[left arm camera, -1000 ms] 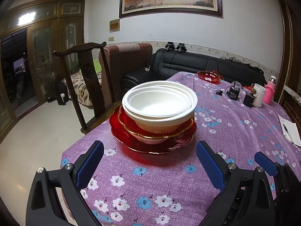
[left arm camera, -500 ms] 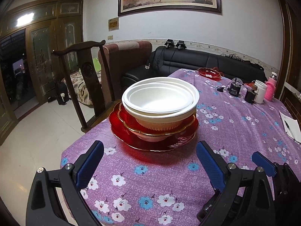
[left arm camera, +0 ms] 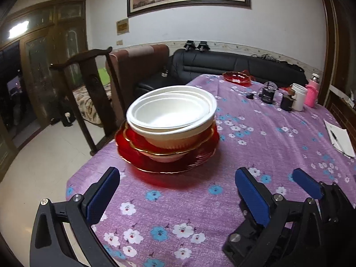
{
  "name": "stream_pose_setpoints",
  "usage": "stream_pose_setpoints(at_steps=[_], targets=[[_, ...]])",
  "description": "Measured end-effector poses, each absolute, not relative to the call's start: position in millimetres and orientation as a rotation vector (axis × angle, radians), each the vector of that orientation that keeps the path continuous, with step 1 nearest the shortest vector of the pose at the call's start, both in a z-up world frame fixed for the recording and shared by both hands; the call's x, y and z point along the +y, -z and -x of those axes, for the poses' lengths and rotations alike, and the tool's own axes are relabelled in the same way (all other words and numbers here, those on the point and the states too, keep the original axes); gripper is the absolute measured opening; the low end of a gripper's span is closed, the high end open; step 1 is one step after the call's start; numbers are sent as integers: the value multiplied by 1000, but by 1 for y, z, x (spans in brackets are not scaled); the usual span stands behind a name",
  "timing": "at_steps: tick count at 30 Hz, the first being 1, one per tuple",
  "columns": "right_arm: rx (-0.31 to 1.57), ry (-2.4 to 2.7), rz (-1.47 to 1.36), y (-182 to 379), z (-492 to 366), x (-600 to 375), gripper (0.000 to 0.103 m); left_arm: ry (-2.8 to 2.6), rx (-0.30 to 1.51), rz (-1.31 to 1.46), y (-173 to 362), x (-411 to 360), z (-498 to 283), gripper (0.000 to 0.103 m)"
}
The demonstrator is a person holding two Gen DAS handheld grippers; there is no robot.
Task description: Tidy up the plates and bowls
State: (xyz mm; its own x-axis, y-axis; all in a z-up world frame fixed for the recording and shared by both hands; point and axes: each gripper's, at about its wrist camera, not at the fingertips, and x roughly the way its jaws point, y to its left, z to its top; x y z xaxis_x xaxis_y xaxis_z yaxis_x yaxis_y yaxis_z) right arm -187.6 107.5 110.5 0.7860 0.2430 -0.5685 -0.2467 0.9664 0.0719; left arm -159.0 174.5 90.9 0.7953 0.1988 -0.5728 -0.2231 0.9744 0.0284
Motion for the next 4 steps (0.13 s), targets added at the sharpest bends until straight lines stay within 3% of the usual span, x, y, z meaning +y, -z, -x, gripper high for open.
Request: stream_pose_setpoints(at_steps=[4], targets=[[614, -275, 4, -111, 188, 108, 89, -251, 619, 50, -90, 178, 158, 103]])
